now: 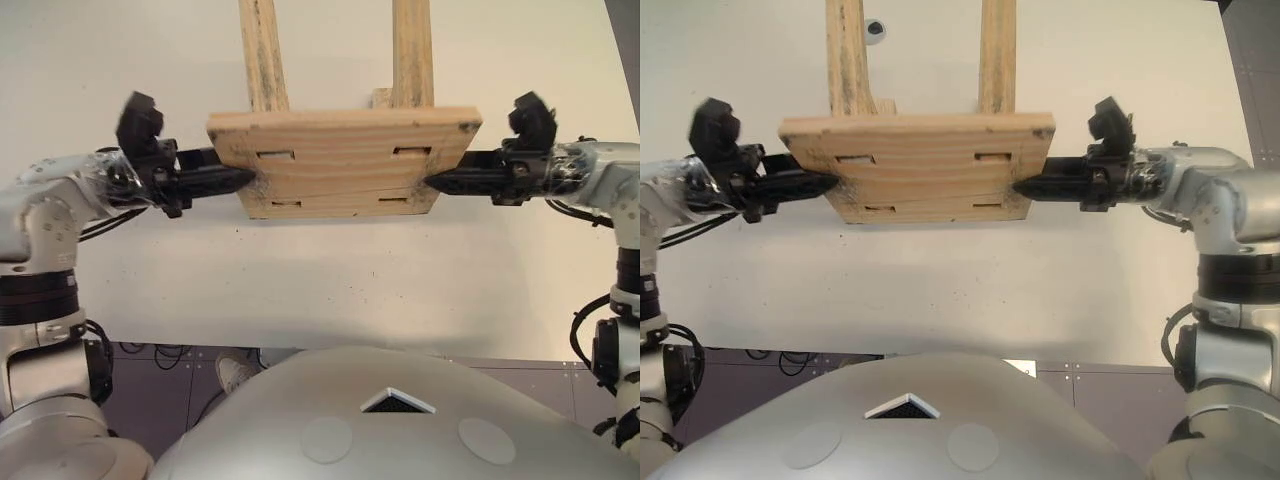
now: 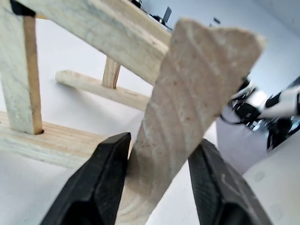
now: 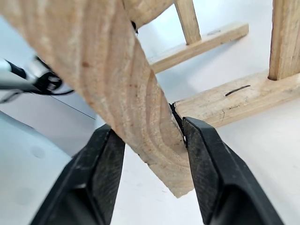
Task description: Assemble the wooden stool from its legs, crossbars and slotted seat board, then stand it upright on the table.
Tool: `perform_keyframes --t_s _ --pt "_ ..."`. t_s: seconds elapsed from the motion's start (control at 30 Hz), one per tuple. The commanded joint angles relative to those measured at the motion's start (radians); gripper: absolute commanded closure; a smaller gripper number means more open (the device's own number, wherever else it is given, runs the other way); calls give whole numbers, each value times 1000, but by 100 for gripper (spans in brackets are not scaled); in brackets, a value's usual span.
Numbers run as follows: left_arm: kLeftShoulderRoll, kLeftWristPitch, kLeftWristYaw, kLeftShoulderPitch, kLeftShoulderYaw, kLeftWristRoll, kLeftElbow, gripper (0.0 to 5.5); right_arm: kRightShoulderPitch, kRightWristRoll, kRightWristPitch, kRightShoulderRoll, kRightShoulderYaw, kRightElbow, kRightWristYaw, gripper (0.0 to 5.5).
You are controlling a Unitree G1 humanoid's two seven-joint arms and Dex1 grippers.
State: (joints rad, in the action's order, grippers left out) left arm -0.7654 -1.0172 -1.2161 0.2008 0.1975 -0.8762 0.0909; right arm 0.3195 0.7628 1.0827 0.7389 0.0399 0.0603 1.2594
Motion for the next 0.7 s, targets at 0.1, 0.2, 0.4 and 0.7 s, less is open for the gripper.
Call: perform_keyframes --t_s 0.1,0.2,0.4,0.7 --pt "50 -594 435 292 214 -281 -115 365 214 431 510 -76 188 1 -106 387" --pt "16 -597 629 400 214 -460 -238 366 316 559 531 -80 229 -136 -210 397" --pt "143 -596 1122 694 227 -511 -580 380 535 568 531 -141 313 -533 -456 405" --pt "288 -283 1347 882 232 -212 -1030 380 700 329 441 -233 396 -1006 -664 408"
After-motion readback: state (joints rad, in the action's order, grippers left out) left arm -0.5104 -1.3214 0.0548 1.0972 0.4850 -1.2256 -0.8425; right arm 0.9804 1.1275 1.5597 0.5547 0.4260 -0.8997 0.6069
